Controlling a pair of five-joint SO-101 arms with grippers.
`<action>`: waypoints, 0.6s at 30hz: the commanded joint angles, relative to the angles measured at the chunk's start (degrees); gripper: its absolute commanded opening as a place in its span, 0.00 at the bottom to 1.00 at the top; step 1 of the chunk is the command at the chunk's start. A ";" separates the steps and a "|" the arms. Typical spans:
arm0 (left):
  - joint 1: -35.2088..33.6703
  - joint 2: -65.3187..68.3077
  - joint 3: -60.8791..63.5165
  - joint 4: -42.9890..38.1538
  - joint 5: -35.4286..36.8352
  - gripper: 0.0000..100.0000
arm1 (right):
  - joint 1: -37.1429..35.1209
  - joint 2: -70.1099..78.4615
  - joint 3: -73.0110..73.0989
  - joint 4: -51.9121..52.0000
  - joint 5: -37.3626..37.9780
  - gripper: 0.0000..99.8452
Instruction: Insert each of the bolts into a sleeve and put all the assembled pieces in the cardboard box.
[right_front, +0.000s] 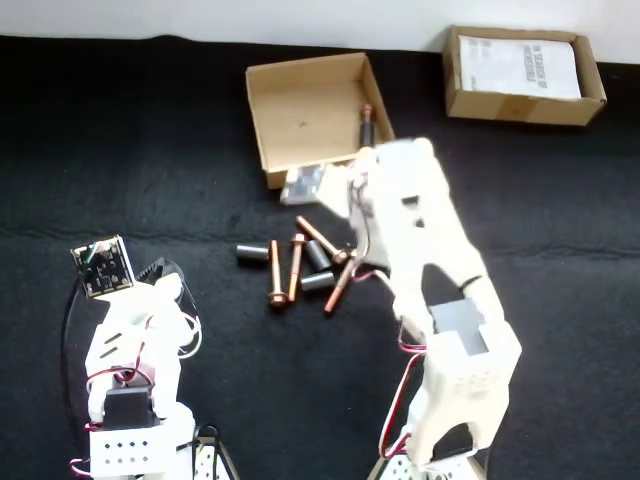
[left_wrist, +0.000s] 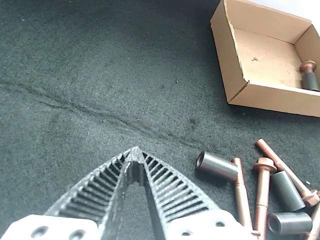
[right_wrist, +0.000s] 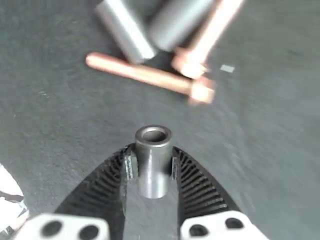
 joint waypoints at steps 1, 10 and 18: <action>-0.31 -0.22 0.92 -0.62 -0.44 0.02 | 1.36 -0.40 -11.82 4.18 -4.84 0.01; -0.13 -0.22 0.92 -0.53 -0.44 0.02 | 2.24 -0.40 -35.21 10.51 -20.75 0.01; -0.13 -0.13 0.92 -0.35 -0.44 0.02 | 5.76 -0.40 -54.20 10.51 -39.91 0.01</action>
